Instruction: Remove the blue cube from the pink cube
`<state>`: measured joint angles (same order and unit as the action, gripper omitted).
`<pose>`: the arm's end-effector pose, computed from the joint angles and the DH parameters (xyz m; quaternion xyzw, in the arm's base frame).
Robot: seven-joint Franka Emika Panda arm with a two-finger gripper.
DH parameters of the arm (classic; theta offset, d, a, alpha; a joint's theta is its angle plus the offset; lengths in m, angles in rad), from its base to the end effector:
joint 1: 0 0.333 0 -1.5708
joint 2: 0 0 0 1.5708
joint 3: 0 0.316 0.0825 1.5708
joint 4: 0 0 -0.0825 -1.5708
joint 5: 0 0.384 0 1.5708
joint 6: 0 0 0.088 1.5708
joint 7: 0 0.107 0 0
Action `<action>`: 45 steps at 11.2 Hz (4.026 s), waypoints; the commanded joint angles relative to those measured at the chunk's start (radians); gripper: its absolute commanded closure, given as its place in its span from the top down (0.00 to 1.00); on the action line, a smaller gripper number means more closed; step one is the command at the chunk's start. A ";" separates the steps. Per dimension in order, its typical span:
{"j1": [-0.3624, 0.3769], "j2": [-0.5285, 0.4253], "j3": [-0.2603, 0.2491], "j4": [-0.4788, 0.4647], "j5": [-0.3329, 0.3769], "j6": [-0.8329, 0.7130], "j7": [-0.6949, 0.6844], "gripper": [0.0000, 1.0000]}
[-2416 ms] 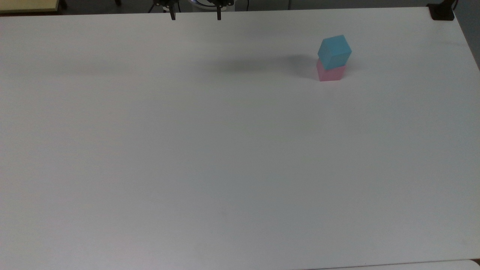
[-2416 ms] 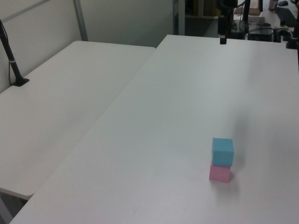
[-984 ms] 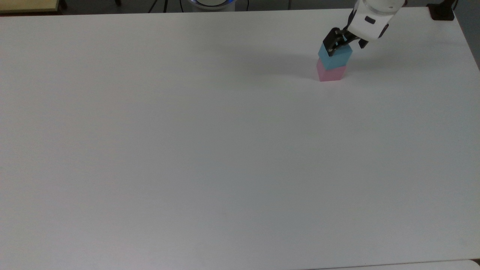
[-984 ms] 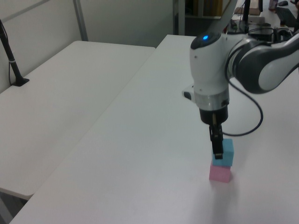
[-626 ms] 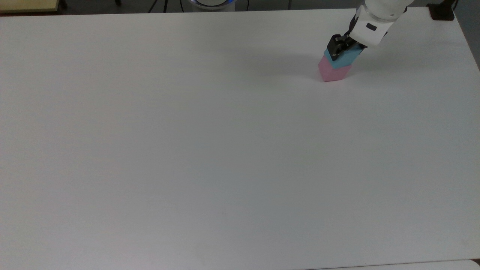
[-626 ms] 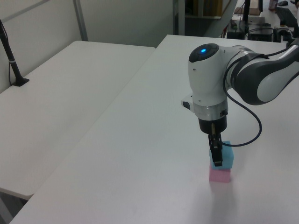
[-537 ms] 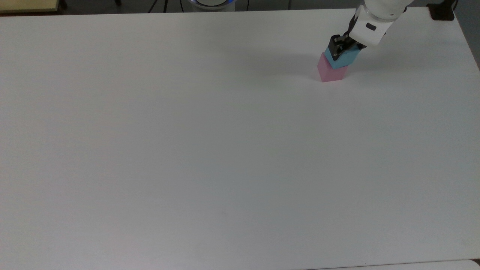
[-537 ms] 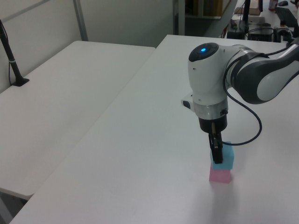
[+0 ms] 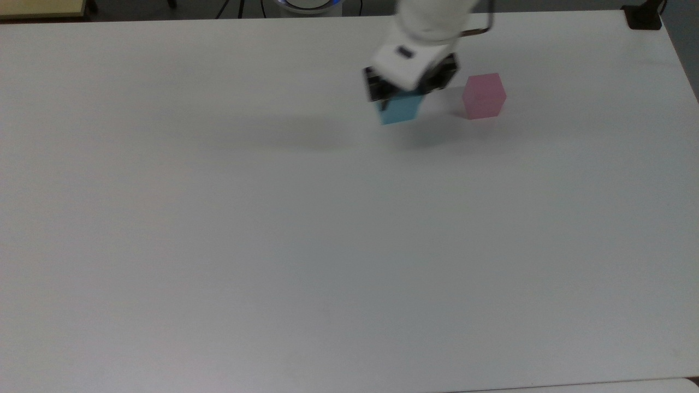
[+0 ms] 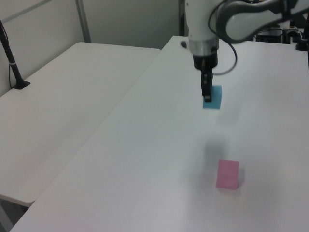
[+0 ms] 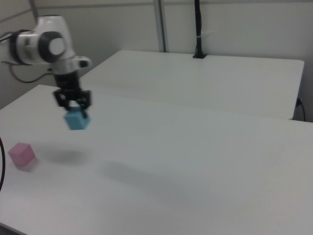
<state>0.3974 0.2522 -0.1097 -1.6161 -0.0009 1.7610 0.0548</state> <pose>0.5985 0.1832 0.4698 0.9916 0.1171 -0.0497 0.0230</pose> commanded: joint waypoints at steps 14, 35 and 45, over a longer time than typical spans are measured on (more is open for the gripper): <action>-0.505 0.458 -0.096 0.275 -0.008 0.523 -0.282 0.20; -0.344 -0.035 -0.026 0.133 -0.008 -0.077 -0.138 1.00; -0.370 -0.243 0.142 -0.014 -0.007 -0.192 -0.043 1.00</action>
<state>0.0445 0.0516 0.0164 -1.5682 -0.0028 1.5487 -0.0349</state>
